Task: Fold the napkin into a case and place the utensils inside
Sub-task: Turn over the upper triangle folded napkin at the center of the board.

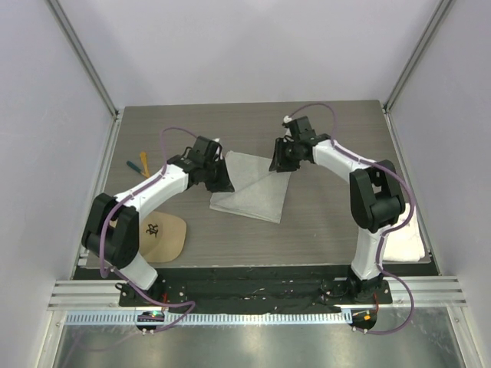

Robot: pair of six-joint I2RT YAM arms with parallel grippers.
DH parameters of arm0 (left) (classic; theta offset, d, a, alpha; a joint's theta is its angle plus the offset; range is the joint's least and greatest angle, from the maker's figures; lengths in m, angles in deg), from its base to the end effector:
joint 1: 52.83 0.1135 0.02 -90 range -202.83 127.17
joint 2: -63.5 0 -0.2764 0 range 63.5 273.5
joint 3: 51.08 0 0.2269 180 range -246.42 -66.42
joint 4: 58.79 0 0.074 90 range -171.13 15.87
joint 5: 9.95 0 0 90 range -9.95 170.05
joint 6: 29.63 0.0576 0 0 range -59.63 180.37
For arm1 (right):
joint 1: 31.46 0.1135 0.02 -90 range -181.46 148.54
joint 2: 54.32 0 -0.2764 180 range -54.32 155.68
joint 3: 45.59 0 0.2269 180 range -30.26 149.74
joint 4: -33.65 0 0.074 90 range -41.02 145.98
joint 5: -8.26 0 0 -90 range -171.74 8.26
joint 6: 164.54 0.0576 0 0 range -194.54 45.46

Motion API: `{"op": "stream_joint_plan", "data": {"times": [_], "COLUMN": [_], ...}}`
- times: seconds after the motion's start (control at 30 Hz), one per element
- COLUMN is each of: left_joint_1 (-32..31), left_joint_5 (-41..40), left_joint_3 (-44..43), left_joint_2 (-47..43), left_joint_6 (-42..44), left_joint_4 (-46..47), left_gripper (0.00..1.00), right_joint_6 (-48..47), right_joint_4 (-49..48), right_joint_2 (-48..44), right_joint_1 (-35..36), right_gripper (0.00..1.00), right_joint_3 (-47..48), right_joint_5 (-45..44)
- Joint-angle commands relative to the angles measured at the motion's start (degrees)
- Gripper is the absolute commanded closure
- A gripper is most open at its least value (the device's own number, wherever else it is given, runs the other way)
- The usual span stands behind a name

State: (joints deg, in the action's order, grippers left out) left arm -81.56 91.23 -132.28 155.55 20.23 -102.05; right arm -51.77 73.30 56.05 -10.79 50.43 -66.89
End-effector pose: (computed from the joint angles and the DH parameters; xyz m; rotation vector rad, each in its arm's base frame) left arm 0.2833 -0.1681 0.2413 -0.1796 2.6412 -0.6982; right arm 0.3805 0.1593 0.2115 -0.0620 2.5837 0.6231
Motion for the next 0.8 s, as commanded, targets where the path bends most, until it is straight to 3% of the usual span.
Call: {"op": "stream_joint_plan", "data": {"times": [0.0,0.17,0.3,0.4,0.53,0.67,0.77], "left_joint_1": [0.3,0.3,-1.4,-7.1,-16.2,-25.2,-29.9], "left_joint_5": [3.6,4.3,4.0,-0.4,-10.5,-26.9,-32.1], "left_joint_3": [-2.2,-2.1,-2.5,-0.8,-0.3,-6.3,-12.7], "left_joint_2": [0.7,1.0,1.6,-0.7,-1.9,4.1,10.0], "left_joint_6": [-0.9,-1.2,0.2,1.2,4.4,8.8,10.6], "left_joint_4": [0.8,1.3,1.6,4.9,8.2,5.6,2.2], "left_gripper": [0.91,0.91,0.9,0.88,0.8,0.61,0.61], "right_joint_6": [-1.9,-2.2,-2.1,-0.7,2.2,5.8,7.5], "right_joint_4": [1.6,1.7,2.1,4.6,4.6,3.5,3.1], "right_joint_2": [-2.5,-2.1,-3.6,-5.1,-7.7,-8.9,-11.5], "right_joint_1": [3.8,3.9,3.6,1.4,-4.7,-12.1,-16.7], "right_gripper": [0.64,0.76,0.75,0.73,0.59,0.53,0.51], "right_joint_3": [-1.2,-3.2,-3.1,-1.8,-3.2,-6.2,-8.3], "right_joint_5": [-2.9,-3.6,-7.0,-7.9,-5.5,0.2,0.4]}}
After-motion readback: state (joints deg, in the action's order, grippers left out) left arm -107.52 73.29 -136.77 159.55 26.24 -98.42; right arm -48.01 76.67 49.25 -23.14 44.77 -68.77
